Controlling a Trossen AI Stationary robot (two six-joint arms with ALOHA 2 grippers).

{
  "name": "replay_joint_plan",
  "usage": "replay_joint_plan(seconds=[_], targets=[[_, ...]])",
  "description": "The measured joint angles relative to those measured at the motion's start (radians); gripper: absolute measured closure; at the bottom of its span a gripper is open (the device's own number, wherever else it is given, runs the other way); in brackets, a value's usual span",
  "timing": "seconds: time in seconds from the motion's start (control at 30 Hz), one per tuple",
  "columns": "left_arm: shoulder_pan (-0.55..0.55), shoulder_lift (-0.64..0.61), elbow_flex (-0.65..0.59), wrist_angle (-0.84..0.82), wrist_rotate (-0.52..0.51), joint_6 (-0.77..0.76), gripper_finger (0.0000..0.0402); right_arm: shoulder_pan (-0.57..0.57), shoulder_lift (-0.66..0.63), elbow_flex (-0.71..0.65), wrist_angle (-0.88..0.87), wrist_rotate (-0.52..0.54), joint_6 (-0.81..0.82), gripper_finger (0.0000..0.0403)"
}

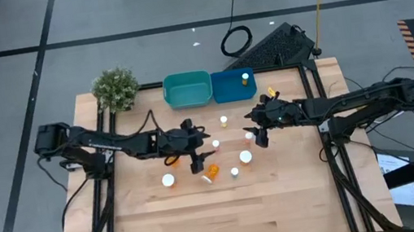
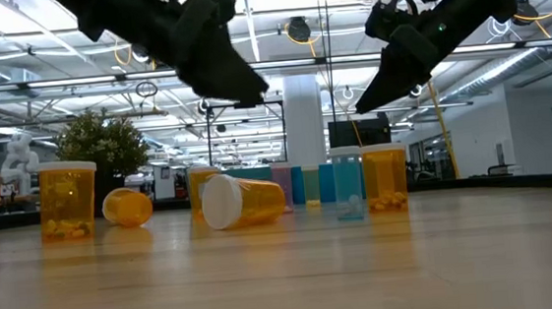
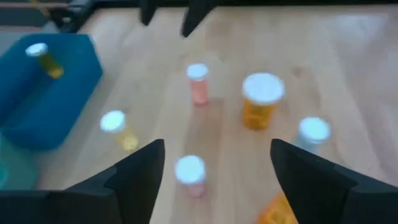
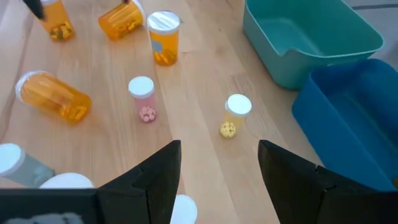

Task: Pick and place medicine bottles into bin by pill shape (circle, oval)
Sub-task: Put the small pink tablet bottle into the blue bin

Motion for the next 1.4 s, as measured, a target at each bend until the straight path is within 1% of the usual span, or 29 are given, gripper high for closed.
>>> replay_joint_plan(seconds=[0.07,0.13,0.17,0.23,0.5,0.67,0.87,0.97,1.07,1.17,1.27,1.4], targets=[[0.006,0.024,0.005,0.042,-0.024,0.004,0.009,0.0,0.0,0.0,-0.005,0.0,0.0,0.0196],[0.013,0.027,0.001,0.023,-0.023,0.007,0.0086,0.0,0.0,0.0,-0.006,0.0,-0.002,0.0196],[0.018,0.04,0.002,0.045,-0.01,0.007,0.0087,0.0,0.0,0.0,-0.007,0.0,-0.003,0.0196],[0.027,0.06,0.005,0.052,0.017,0.006,0.0092,0.0,0.0,0.0,-0.011,0.0,-0.012,0.0196],[0.05,0.142,0.003,0.073,0.039,0.026,0.0119,0.0,0.0,0.0,-0.005,0.0,-0.033,0.0196],[0.064,0.184,0.003,0.091,0.053,0.025,0.0121,0.0,0.0,0.0,-0.003,0.0,-0.034,0.0196],[0.074,0.244,0.002,0.15,0.052,0.027,0.0121,0.0,0.0,0.0,-0.003,0.0,-0.034,0.0196],[0.085,0.249,0.002,0.149,0.053,0.029,0.0124,0.0,0.0,0.0,-0.003,0.0,-0.034,0.0196],[0.09,0.247,0.002,0.151,0.053,0.036,0.014,0.0,0.0,0.0,-0.003,0.001,-0.036,0.0196],[0.088,0.247,0.002,0.146,0.054,0.049,0.0167,0.0,0.0,0.0,0.003,0.001,-0.047,0.0196],[0.088,0.248,0.002,0.138,0.077,0.053,0.0191,0.0,0.0,0.0,0.004,0.002,-0.048,0.0196],[0.088,0.248,0.002,0.147,0.086,0.056,0.0209,0.0,0.0,0.0,0.004,0.002,-0.048,0.0196]])
